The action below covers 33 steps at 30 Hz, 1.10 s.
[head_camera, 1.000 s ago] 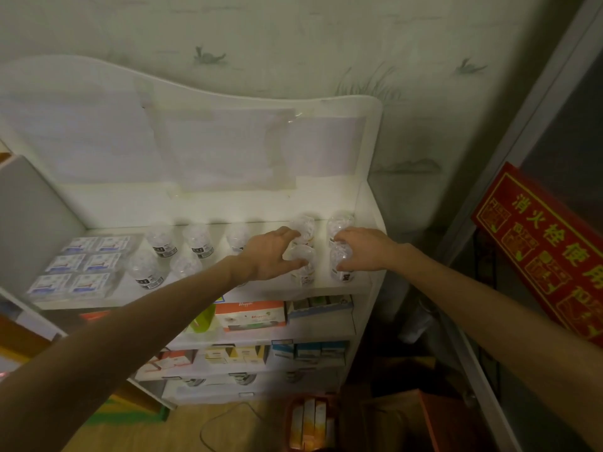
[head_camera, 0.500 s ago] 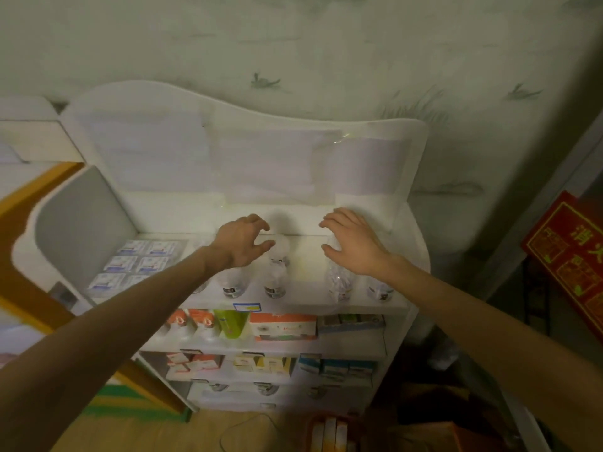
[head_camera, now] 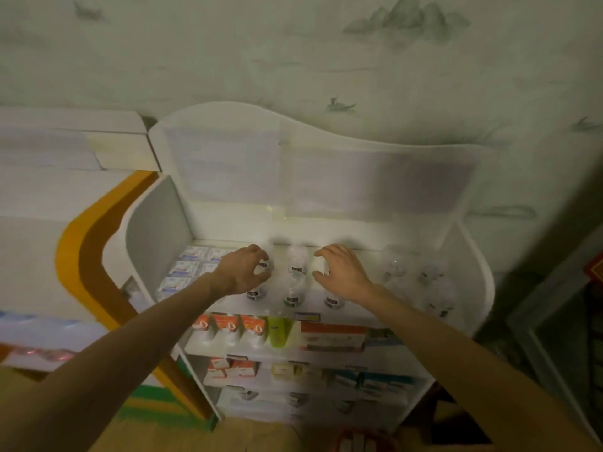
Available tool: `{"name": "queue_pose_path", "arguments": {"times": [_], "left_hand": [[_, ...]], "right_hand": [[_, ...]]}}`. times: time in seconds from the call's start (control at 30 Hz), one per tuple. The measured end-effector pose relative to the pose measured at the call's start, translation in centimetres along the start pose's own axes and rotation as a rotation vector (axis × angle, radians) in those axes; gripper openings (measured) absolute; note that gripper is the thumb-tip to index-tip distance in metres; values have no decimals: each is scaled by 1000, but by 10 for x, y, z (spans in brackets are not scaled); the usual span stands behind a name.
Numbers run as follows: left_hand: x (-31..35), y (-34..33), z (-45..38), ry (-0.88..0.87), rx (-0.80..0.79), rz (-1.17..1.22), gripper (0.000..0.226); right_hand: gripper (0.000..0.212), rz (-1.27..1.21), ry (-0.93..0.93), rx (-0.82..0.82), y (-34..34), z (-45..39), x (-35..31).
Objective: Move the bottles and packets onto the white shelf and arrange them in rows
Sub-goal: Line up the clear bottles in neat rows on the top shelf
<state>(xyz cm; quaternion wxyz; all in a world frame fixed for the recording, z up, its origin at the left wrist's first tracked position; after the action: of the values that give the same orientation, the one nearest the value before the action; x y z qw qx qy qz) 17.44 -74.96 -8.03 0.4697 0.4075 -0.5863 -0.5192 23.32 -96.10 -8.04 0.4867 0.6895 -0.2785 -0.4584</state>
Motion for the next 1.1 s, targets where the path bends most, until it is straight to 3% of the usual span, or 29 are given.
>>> {"name": "queue_pose_path", "arguments": {"times": [0.3,0.47,1.1], "left_hand": [[-23,-24,21,-3,-68,17,68],[-32,-24,23,15,-30,29,67],[-38,-30,30,-24,11,157,69]], "right_hand": [[76,97,-124,-164,-42,11,-42],[66,101,-173,-198,-53,11,-48],[63,64,-228,-213,-56,15,-49]]}}
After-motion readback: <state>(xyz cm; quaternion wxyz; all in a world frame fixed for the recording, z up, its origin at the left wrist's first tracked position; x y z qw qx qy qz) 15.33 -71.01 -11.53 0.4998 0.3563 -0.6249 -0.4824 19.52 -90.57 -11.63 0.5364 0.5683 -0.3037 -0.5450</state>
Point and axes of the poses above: each hand's wrist, its own z-axis away from the middle knuckle, its own y-axis out of the back of the hand, x = y × z, the point moved 8 cm from there along -z, towards the middle knuckle, and after that the axes turned 13 degrees about -y, right-handed, at the moved point
